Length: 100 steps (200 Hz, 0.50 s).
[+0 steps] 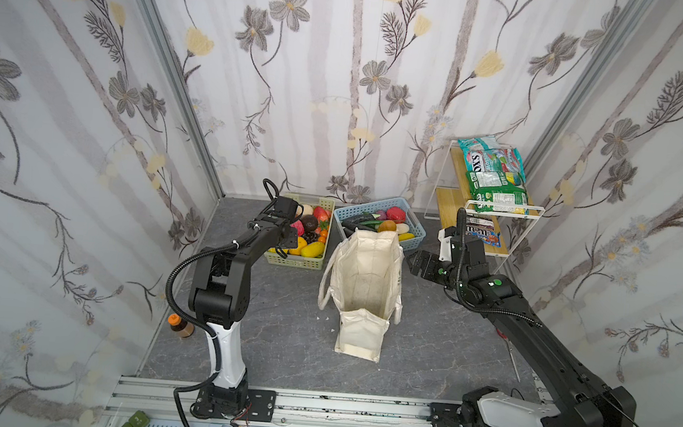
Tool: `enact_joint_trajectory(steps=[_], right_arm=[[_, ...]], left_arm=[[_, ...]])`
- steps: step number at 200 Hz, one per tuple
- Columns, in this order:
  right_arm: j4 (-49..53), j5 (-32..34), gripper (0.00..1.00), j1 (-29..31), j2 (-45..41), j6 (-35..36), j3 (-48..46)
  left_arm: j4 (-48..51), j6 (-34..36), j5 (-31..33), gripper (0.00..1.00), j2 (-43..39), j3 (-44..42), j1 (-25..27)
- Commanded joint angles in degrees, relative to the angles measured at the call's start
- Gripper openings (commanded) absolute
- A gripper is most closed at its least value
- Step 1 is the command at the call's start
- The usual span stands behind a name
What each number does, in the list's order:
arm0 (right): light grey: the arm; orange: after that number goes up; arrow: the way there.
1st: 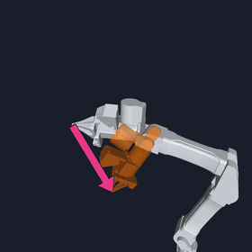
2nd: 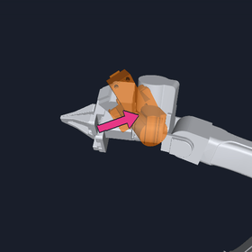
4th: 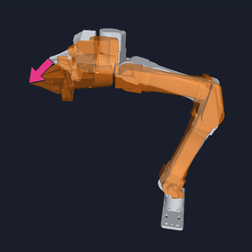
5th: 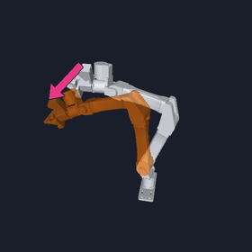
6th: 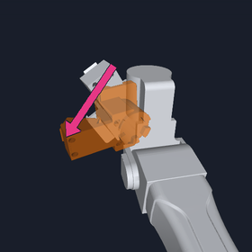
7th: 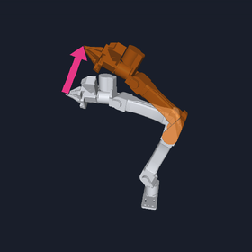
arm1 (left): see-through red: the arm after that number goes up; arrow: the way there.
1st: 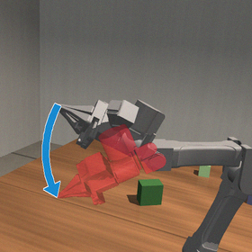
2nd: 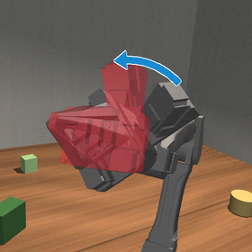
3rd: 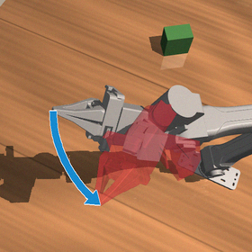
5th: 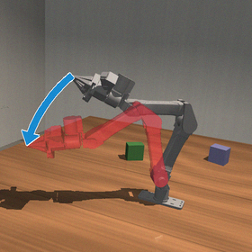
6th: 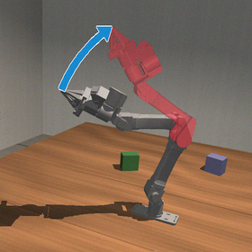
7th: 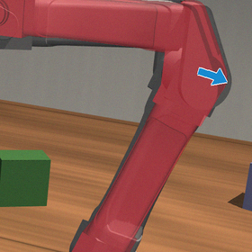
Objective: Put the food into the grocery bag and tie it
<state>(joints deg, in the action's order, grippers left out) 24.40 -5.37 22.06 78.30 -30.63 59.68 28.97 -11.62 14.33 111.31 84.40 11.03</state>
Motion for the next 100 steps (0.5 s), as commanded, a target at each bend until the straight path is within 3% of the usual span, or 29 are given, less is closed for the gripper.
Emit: enact_joint_trajectory(steps=[1,51,100], right_arm=[[-2.7,1.0,0.93,0.2,0.2,-0.5,0.4],[-1.9,1.8,0.93,0.3,-0.5,-0.4,0.4],[-2.1,1.5,0.93,0.2,-0.4,-0.4,-0.2]], left_arm=[[0.8,-0.5,0.4,0.75,1.2,0.3,0.0],[0.4,-1.2,0.7,0.66,0.1,-0.6,0.1],[1.3,-1.0,0.9,0.66,-2.8,-0.2,0.2]])
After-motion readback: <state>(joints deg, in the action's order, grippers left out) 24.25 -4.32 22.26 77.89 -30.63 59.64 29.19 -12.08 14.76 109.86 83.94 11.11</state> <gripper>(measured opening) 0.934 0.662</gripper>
